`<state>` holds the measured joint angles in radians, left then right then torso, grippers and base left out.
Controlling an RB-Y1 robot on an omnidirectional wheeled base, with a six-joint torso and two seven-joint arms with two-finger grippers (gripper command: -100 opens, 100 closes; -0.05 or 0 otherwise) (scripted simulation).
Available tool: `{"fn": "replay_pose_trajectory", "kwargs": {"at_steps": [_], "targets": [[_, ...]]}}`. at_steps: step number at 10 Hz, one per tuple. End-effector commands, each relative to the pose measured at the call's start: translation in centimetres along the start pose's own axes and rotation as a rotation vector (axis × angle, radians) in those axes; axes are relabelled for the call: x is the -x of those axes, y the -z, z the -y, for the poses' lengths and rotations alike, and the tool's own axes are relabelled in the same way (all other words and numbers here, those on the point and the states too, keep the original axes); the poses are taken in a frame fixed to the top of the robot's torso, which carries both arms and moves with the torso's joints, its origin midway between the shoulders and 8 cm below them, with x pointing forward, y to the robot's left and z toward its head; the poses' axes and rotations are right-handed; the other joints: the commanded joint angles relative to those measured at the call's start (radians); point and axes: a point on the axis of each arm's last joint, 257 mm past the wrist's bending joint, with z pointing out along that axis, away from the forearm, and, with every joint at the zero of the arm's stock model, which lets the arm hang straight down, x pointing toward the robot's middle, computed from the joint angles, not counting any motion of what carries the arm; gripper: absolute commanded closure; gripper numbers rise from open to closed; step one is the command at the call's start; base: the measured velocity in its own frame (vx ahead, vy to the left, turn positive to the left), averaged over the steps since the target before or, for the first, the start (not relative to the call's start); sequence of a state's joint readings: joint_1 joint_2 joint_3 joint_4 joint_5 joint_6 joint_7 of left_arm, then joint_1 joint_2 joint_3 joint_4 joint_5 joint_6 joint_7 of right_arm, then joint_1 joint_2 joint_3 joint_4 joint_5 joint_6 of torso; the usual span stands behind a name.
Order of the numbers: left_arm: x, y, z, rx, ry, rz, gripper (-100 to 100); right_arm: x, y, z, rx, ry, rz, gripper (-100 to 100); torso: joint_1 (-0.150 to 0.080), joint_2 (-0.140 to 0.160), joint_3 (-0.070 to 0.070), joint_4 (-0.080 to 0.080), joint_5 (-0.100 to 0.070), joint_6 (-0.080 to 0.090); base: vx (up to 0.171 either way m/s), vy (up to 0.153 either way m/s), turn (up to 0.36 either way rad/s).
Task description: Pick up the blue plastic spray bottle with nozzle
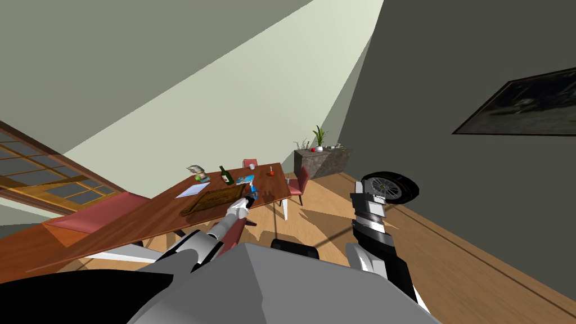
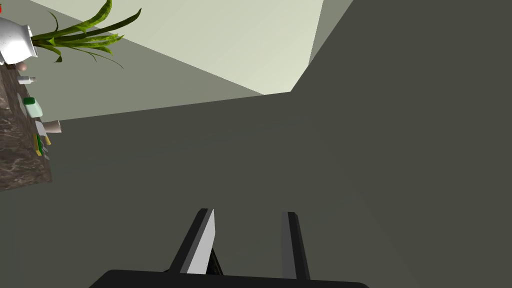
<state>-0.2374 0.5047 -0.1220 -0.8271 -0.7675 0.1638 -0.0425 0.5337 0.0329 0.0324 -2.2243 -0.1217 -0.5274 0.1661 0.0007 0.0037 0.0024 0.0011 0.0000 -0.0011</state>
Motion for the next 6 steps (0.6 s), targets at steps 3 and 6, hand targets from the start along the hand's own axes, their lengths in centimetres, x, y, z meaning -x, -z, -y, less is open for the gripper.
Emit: {"fn": "replay_pose_trajectory", "kwargs": {"at_steps": [3, 6], "targets": [[2.5, -1.5, 2.4, -0.005, -0.019, 0.021, -100, 0.0, 0.0, 0.0, 0.0, 0.0, 0.0, 0, 0.002, 0.002, 0.001, 0.0, 0.0, 0.0, -0.071, 0.037, 0.011], [2.0, -1.4, 2.2, -0.005, -0.016, 0.015, 100, 0.0, 0.0, 0.0, 0.0, 0.0, 0.0, 0, -0.001, -0.003, -0.002, -0.001, 0.0, 0.0, -0.004, 0.001, -0.001]]}}
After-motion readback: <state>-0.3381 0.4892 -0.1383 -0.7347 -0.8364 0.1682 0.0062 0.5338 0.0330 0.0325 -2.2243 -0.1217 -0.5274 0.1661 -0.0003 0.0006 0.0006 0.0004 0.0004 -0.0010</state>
